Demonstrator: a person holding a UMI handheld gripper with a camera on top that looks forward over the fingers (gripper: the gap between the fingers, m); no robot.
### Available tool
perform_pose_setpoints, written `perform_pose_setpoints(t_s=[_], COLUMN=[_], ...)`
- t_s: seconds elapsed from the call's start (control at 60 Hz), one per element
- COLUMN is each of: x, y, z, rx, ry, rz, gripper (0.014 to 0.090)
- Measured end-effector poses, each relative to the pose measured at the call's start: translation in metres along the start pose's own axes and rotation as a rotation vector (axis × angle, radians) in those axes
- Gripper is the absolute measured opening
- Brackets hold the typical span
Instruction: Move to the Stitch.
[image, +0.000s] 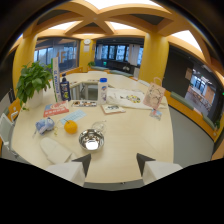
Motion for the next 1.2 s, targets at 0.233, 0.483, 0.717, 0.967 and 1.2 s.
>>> perform_pose_setpoints(t_s=[0.233, 0.483, 0.717, 0.967, 1.2], x=[-0.023, -0.111, -0.231, -0.327, -0.368], y=[0.015, 0.027, 0.019, -0.005, -0.018], z=[-0.016, -0.038, -0.033, 0.006, 0.076], rx=[-0.023, -0.038, -0.021, -0.002, -0.028], ry=[0.036, 0.026, -0.044, -0.127, -0.162], rz=[-0.021, -0.016, -0.051, -0.079, -0.081], gripper=[0.0863, 0.0863, 0.0861, 0.0862, 0.0863])
